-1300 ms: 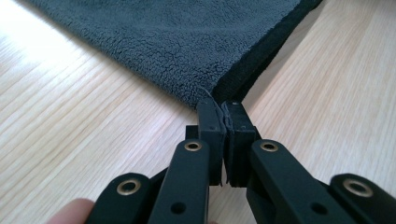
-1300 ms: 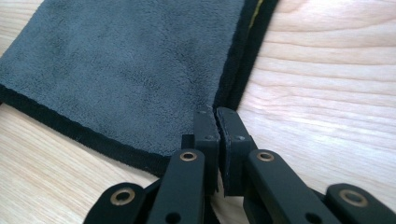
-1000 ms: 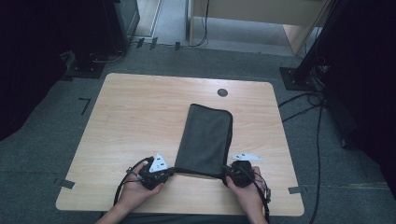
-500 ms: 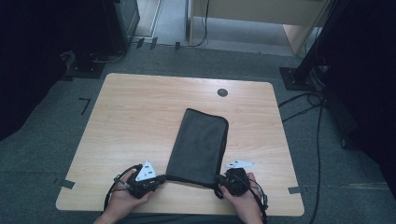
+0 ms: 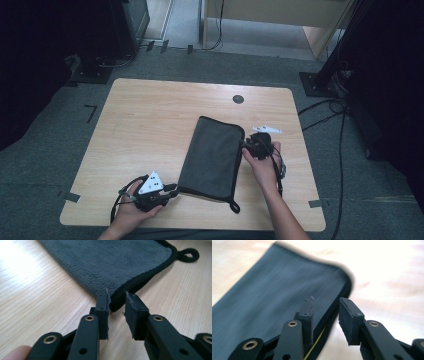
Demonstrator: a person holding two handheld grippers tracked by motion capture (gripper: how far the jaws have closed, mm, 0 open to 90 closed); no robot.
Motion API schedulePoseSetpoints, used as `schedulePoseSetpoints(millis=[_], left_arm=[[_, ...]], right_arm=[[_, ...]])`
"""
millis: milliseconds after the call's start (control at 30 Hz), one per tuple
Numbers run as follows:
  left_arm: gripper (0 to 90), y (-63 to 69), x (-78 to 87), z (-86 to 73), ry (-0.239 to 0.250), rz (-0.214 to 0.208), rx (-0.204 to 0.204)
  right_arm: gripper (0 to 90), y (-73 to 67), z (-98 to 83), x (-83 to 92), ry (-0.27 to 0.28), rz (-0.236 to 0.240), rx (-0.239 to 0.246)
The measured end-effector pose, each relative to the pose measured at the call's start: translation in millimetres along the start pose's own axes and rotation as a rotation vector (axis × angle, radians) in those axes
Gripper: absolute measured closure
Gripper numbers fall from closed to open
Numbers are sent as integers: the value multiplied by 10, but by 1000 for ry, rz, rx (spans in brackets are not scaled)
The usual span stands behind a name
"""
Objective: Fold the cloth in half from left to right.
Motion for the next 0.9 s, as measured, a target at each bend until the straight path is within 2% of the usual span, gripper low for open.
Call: schedulePoseSetpoints(millis=[67, 167, 233, 300, 367, 533, 667, 767, 867, 900], left_arm=[[741, 6, -1, -3, -12, 1, -17], [696, -14, 27, 1, 12, -10, 0], [665, -50, 42, 2, 20, -5, 24], [649, -77, 50, 7, 35, -8, 46], [626, -96, 52, 12, 40, 6, 41], [597, -125, 60, 37, 64, 4, 58], [565, -179, 67, 109, 99, 18, 76], [548, -230, 57, 199, 120, 27, 99], [532, -281, 42, 299, 138, 33, 112], [530, -299, 28, 326, 139, 38, 110]], right_arm=[[634, 92, 72, -183, 7, -26, -12], [632, 246, 151, -435, -1, -77, -41], [625, 316, 172, -533, -12, -76, -72], [606, 367, 163, -617, -36, -75, -80], [610, 404, 132, -694, -52, -56, -87], [653, 383, 113, -713, -30, -48, -76], [730, 354, 89, -723, -15, -42, 30], [753, 360, 94, -733, -13, -25, 15], [661, 369, 107, -732, -20, -39, 11], [655, 374, 110, -727, -25, -39, 1]])
Point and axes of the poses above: each handheld gripper's, and its own axes: x roughly backward along the jaws, z roughly out of its top, y roughly to its right, the point moved 3 cm from there along -x, roughly forward along the jaws, and after that the axes turned 10 degrees about y, right-handed, at the moved point
